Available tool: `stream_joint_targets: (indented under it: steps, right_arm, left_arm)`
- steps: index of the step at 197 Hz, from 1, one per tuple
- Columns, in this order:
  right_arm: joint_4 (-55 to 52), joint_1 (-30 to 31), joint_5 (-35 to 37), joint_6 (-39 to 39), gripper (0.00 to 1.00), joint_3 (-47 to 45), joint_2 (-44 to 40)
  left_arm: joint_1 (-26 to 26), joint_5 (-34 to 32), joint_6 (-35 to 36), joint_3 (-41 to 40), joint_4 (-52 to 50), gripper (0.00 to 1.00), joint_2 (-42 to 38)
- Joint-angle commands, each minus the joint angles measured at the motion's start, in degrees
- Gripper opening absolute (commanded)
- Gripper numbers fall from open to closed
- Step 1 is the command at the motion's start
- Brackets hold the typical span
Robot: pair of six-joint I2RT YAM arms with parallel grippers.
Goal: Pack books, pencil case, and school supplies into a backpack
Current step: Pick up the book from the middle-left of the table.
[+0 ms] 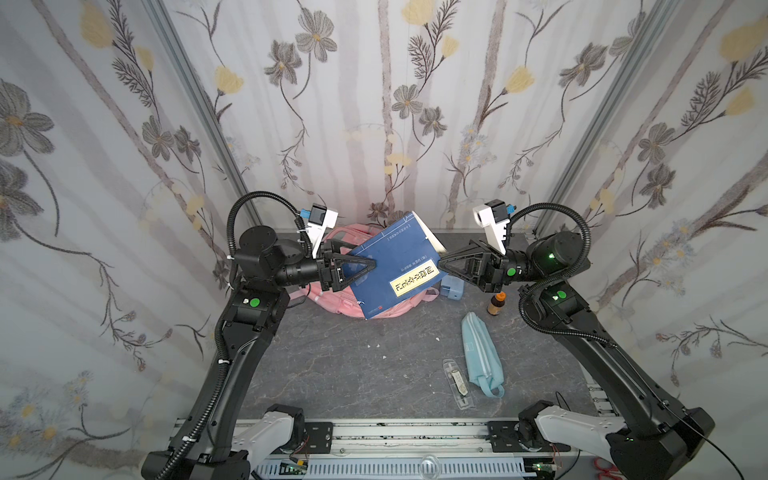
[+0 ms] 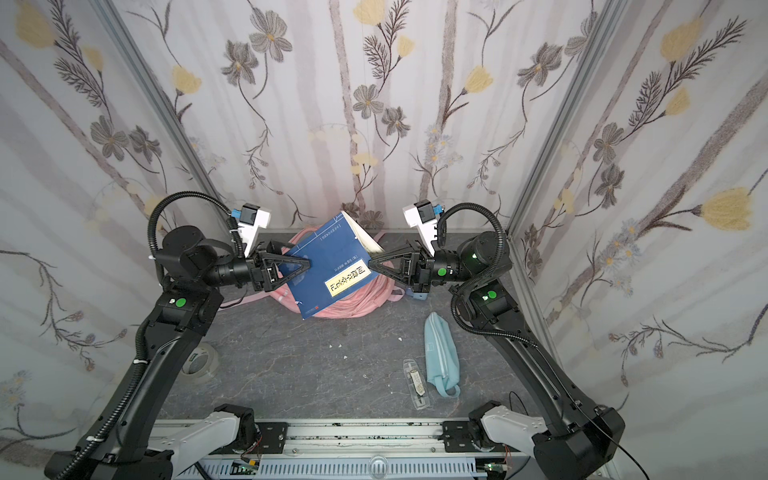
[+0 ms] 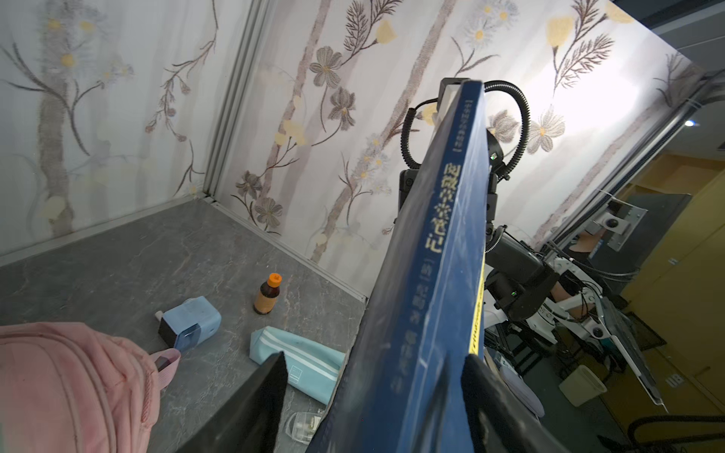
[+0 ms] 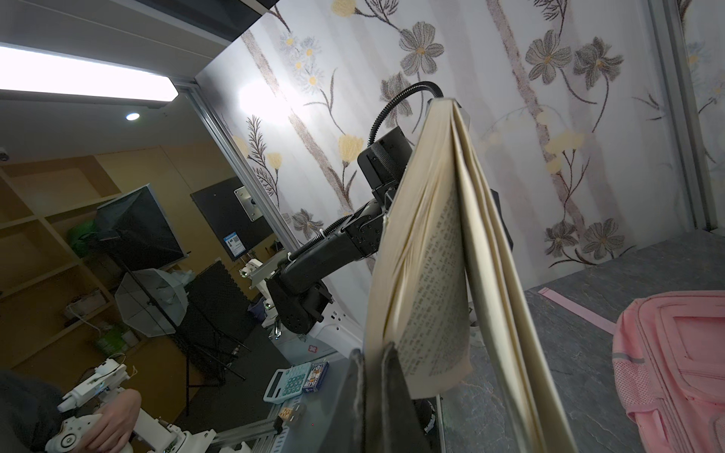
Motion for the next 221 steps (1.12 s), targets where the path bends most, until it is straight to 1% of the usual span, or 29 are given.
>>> stream_joint_targets:
  steps: [1,18,23,32,42,61,65,79,83,85,86,89,93,94,99,100,101,105,107,108,111,122,135,140,149,170,174,193,221]
  right_arm:
    - [2.4,-0.1,1.4,-0.5,0.0,-0.2,-1.3]
    - [0.3,-0.2,3.2,-2.1,0.0,-0.5,-2.4]
    - [-0.3,-0.3,3.5,-2.3,0.0,-0.5,-2.8]
    - [-1.0,-0.5,3.7,-2.6,0.0,-0.5,-3.1]
    - [-2.5,-0.9,3.5,-3.3,0.0,0.0,-3.2]
    - [-8.5,-1.7,3.4,-7.0,0.0,2.3,-3.0]
    - [-9.5,-1.8,3.6,-7.7,0.0,2.7,-2.9]
    - [-14.3,-2.2,5.0,-11.0,0.0,4.8,-2.6]
    - [-15.8,-2.4,5.5,-12.1,0.07,5.5,-2.5]
    - [-17.2,-2.3,5.9,-13.0,0.14,6.1,-2.3]
    - [-17.2,-2.3,5.9,-13.0,0.14,6.1,-2.3]
    - [-18.3,-2.4,6.2,-13.9,0.23,6.7,-2.2]
    - [-20.8,-2.6,7.3,-15.3,0.4,7.7,-2.1]
    - [-20.8,-2.6,7.3,-15.3,0.4,7.7,-2.1]
    - [-23.3,-2.8,8.4,-17.2,0.53,8.9,-2.0]
    - [-24.2,-2.8,8.8,-18.1,0.58,9.4,-1.9]
    - [-24.2,-2.8,8.8,-18.1,0.58,9.4,-1.9]
    - [-26.4,-2.8,10.0,-20.2,0.74,10.3,-1.9]
    - [-27.5,-2.8,10.5,-21.2,0.89,10.7,-1.9]
    - [-28.1,-2.8,10.9,-21.9,0.94,10.9,-1.9]
    - [-29.9,-2.8,12.0,-23.7,0.99,11.7,-1.9]
    - [-35.5,-2.7,16.0,-30.1,1.0,14.4,-2.1]
    - [-41.7,-2.7,22.6,-37.6,1.0,17.2,-2.4]
    - [-43.5,-2.7,25.1,-40.3,1.0,18.4,-2.4]
    - [-44.8,-2.7,27.3,-43.5,1.0,19.6,-2.3]
    - [-43.0,-2.2,28.8,-48.0,1.0,20.8,-2.4]
    - [-42.2,-1.8,29.1,-48.7,1.0,20.8,-2.5]
    - [-39.3,0.5,31.0,-52.5,1.0,20.9,-2.6]
    - [-38.1,4.0,31.5,-55.6,1.0,22.2,-1.2]
  left_arm:
    - [-1.7,5.9,1.0,2.9,2.4,0.64,1.0]
    - [-2.6,4.9,1.4,3.6,3.0,0.51,1.2]
    - [-2.8,4.7,0.6,3.5,4.4,0.45,1.2]
    - [-3.0,4.3,-0.7,3.4,6.2,0.32,1.2]
    - [-2.9,3.8,-0.6,3.5,6.7,0.19,1.0]
    - [-2.9,2.1,1.2,4.3,5.5,0.03,0.6]
    - [-2.9,1.5,1.8,4.7,4.6,0.0,0.6]
    - [-3.0,-0.7,3.8,6.0,2.1,0.0,0.4]
    - [-2.9,-1.4,4.2,6.2,1.7,0.0,0.3]
    - [-2.9,-1.6,4.4,6.4,1.6,0.0,0.2]
    - [-2.9,-1.7,4.5,6.5,1.5,0.0,0.2]
    - [-2.9,-1.8,4.8,6.7,1.3,0.0,0.2]
    - [-3.0,-2.1,5.1,7.0,0.9,0.0,0.2]
    - [-2.9,-2.1,5.2,7.1,0.8,0.0,0.2]
    - [-2.8,-2.3,5.5,7.5,0.4,0.0,0.1]
    - [-2.8,-2.4,5.5,7.5,0.2,0.0,0.1]
    - [-2.8,-2.4,5.6,7.7,0.2,0.0,0.1]
    - [-2.8,-2.5,5.8,8.0,-0.3,0.0,0.1]
    - [-2.8,-2.5,6.1,8.2,-0.6,0.0,0.0]
    - [-2.8,-2.5,6.2,8.3,-0.7,0.0,0.0]
    - [-2.8,-2.6,6.5,8.5,-1.2,0.0,0.0]
    - [-2.8,-3.0,7.7,9.0,-2.7,0.0,-0.2]
    - [-2.8,-3.1,8.2,9.4,-3.8,0.0,-0.3]
    - [-2.8,-3.1,8.2,9.5,-4.1,0.0,-0.2]
    - [-2.8,-2.9,8.1,9.8,-4.9,0.0,-0.2]
    - [-2.8,-2.9,10.7,10.3,-9.2,0.0,-0.3]
    - [-2.8,-2.8,11.6,12.3,-10.6,0.0,-0.2]
    - [-2.8,-2.8,15.2,14.9,-15.7,0.0,0.1]
    - [-2.9,-2.8,15.6,15.6,-17.2,0.0,0.8]
